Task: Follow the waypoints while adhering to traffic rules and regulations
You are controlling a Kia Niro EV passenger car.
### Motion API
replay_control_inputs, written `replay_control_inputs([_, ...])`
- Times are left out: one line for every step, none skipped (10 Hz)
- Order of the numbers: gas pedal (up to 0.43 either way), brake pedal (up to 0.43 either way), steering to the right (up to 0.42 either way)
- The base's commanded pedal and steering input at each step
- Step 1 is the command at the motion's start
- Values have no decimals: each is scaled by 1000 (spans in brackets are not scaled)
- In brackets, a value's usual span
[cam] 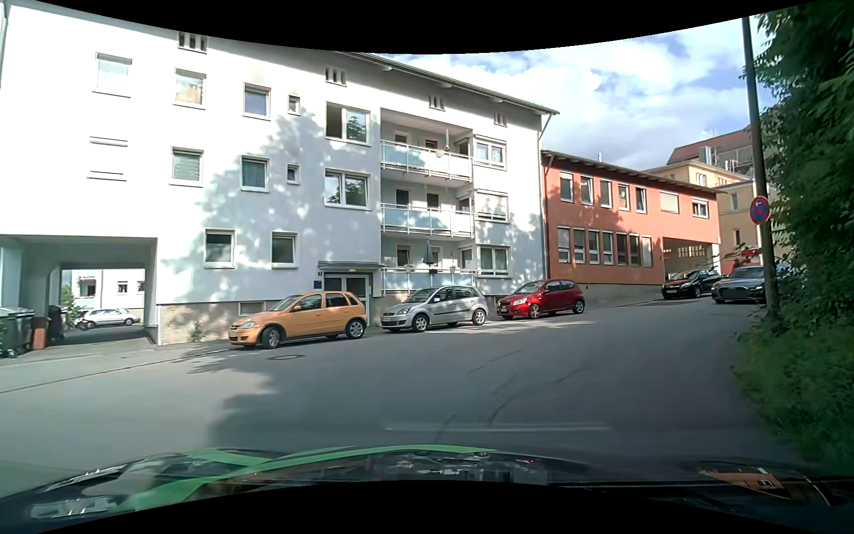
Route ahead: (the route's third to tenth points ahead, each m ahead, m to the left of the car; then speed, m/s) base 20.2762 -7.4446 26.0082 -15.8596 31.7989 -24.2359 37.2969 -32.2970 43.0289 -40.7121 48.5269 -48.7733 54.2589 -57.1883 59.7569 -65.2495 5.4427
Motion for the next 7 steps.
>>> replay_control_inputs([130,0,195])
replay_control_inputs([118,0,203])
replay_control_inputs([67,0,214])
replay_control_inputs([59,0,231])
replay_control_inputs([39,0,241])
replay_control_inputs([20,0,249])
replay_control_inputs([8,0,251])
